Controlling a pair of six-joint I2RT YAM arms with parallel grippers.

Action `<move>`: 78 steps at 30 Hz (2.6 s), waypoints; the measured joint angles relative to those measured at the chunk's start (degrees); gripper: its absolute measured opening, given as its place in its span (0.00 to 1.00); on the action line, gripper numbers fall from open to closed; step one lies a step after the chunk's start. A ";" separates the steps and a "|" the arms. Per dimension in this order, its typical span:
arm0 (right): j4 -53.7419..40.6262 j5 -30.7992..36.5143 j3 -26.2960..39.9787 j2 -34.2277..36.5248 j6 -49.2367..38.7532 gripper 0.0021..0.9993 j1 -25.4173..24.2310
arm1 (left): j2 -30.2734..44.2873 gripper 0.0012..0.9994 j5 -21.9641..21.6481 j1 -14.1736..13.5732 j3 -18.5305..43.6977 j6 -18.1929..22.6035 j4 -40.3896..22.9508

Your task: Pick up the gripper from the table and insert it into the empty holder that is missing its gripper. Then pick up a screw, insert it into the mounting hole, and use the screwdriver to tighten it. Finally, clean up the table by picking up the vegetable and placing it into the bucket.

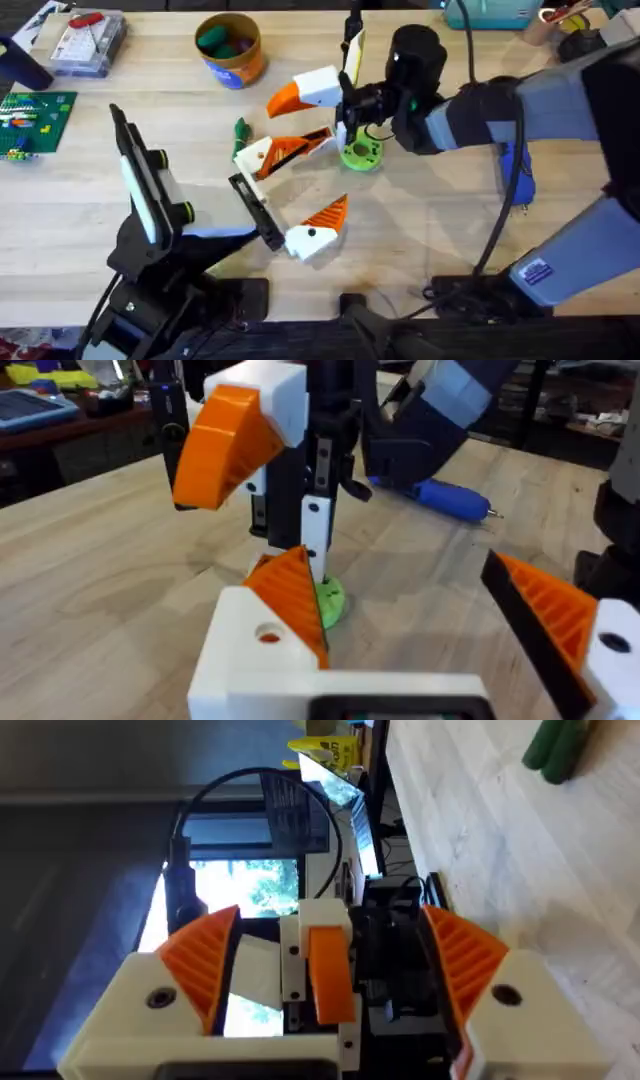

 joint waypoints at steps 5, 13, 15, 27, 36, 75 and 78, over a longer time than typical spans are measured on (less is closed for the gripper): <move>-6.05 0.15 0.00 -4.36 -3.00 1.00 -3.55 | 0.00 0.99 0.00 0.00 0.00 0.00 -0.01; -23.69 0.34 0.10 -12.57 -13.46 1.00 -11.17 | 0.00 0.99 0.02 0.00 0.00 -0.01 -0.01; -24.68 -0.02 0.09 -12.76 -15.45 1.00 -11.72 | 0.00 0.99 0.02 0.00 0.00 -0.02 -0.01; -24.38 -0.09 -4.79 -15.83 -18.63 1.00 -9.45 | 0.00 0.99 0.02 0.00 0.00 -0.21 -0.01; -22.57 2.76 -9.55 -20.14 -18.57 1.00 -5.11 | 0.00 0.99 0.02 0.00 0.00 -0.31 -0.01; 3.40 11.50 -16.52 -13.59 -3.96 0.52 0.61 | 0.00 0.99 0.07 0.00 0.00 -0.41 -0.02; 3.33 11.47 -16.52 -13.59 -3.86 0.32 0.59 | 0.00 0.99 0.05 0.00 0.00 -0.41 -0.02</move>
